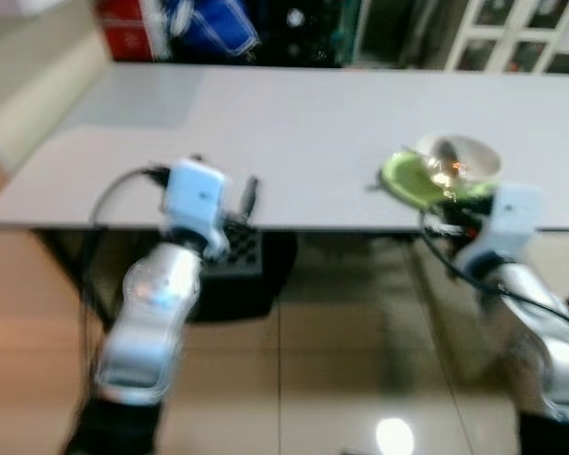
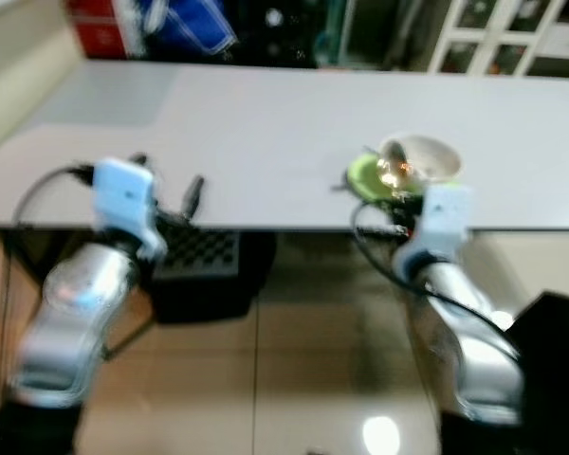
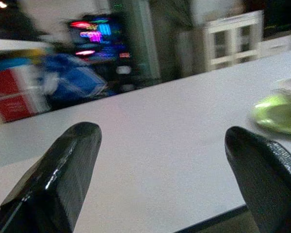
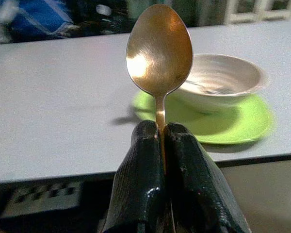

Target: Setting the table

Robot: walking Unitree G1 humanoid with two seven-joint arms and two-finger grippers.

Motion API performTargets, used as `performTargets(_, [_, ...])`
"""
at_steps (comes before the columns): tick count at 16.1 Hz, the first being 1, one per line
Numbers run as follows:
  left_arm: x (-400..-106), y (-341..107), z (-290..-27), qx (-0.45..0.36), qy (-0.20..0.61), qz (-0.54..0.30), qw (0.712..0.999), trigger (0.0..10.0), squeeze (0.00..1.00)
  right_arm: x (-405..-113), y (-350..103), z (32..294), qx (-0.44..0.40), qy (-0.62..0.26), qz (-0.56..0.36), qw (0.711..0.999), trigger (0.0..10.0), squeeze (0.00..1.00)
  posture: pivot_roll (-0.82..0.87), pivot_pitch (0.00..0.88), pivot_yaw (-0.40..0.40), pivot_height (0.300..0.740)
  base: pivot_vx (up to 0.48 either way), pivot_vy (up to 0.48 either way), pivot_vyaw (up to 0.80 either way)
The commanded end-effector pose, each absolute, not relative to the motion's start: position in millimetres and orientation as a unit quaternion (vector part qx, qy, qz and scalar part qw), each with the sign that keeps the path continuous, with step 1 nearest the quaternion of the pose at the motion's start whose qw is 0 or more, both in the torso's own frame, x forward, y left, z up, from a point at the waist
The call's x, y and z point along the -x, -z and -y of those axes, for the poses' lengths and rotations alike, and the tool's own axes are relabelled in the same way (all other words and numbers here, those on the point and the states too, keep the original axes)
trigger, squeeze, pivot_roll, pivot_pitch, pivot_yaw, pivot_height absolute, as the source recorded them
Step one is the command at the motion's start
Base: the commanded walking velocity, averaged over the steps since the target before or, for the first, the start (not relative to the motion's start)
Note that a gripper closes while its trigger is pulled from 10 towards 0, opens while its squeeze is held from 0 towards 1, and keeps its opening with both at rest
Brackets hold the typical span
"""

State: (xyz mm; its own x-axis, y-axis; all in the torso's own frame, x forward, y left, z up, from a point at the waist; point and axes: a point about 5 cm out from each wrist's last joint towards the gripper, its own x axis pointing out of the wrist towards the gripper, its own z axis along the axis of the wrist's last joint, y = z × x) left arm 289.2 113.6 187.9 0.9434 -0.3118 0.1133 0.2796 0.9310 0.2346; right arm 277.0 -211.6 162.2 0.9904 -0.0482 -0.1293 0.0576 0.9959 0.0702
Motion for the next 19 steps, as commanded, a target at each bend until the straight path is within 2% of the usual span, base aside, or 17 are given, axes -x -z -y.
performTargets(1, [-290,-193,-123,-0.118,0.139,0.083,0.98,10.0,0.0,-279,-167,204,-0.043,0.013,-0.056,0.997,10.0,0.0,-0.02,0.0,-0.021,0.74,0.42,0.0,-0.48])
performTargets(5, [-290,-193,-121,-0.121,0.142,0.082,0.979,10.0,0.0,-278,-167,206,-0.047,0.019,-0.059,0.997,10.0,0.0,-0.02,0.0,-0.02,0.74,0.409,0.0,-0.8])
performTargets(11, [-287,-191,-123,-0.136,0.153,0.079,0.976,10.0,0.0,-277,-167,198,-0.062,0.006,-0.062,0.996,10.0,0.0,-0.01,0.0,-0.02,0.74,0.37,0.0,0.0])
performTargets(19, [-283,-188,-116,-0.155,0.194,0.081,0.965,10.0,0.0,-280,-170,188,-0.113,-0.009,-0.071,0.991,10.0,0.0,-0.02,0.0,0.0,0.74,0.0,0.0,0.0])
